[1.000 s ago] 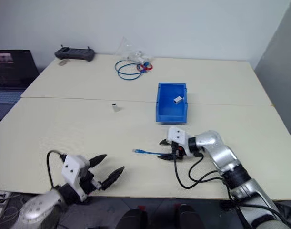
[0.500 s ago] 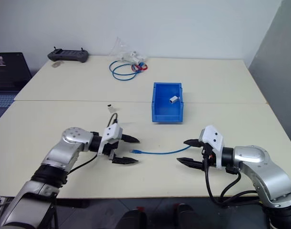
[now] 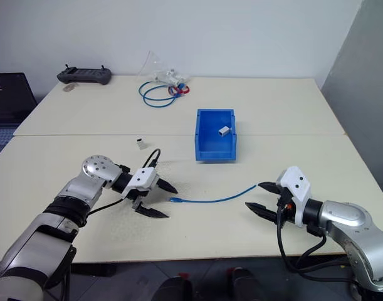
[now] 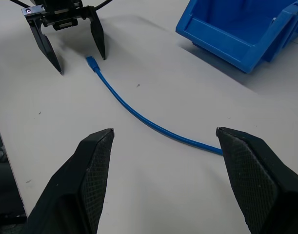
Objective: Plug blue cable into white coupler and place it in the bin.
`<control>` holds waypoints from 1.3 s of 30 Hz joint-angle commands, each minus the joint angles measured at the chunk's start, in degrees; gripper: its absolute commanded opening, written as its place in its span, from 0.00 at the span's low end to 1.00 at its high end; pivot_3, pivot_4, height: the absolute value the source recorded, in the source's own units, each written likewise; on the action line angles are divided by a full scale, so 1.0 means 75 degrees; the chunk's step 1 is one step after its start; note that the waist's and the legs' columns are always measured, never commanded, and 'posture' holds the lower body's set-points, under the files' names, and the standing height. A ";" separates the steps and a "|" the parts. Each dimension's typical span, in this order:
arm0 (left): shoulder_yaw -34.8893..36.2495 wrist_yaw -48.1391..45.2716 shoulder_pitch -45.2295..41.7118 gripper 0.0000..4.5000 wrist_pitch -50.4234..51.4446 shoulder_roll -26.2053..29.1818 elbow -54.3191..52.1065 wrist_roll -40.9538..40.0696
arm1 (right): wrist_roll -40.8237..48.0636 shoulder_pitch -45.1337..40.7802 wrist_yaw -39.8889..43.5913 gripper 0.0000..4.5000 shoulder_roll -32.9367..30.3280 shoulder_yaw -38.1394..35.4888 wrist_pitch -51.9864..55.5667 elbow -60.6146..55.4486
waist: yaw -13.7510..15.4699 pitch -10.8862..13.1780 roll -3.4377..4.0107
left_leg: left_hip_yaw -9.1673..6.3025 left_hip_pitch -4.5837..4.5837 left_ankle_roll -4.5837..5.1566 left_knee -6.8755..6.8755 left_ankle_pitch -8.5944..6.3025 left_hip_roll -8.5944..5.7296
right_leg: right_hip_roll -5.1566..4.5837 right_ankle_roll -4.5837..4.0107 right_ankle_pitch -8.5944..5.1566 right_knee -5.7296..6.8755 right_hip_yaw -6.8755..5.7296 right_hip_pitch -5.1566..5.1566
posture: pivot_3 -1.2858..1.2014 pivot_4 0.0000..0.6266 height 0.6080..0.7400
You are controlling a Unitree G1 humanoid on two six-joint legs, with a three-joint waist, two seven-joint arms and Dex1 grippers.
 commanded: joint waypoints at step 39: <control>0.3240 0.2874 0.0965 0.12 1.1991 -0.1120 -0.6667 -0.5297 | 0.5679 -0.2064 -0.2220 0.79 0.1430 -0.0465 0.3603 0.1037 | 0.0145 -0.0008 -0.0008 | -0.0030 -0.0087 -0.0002 0.0024 0.0002 0.0011 | -0.0041 -0.0006 -0.0003 0.0004 -0.0013 -0.0055 | 0.52 0.24 1.00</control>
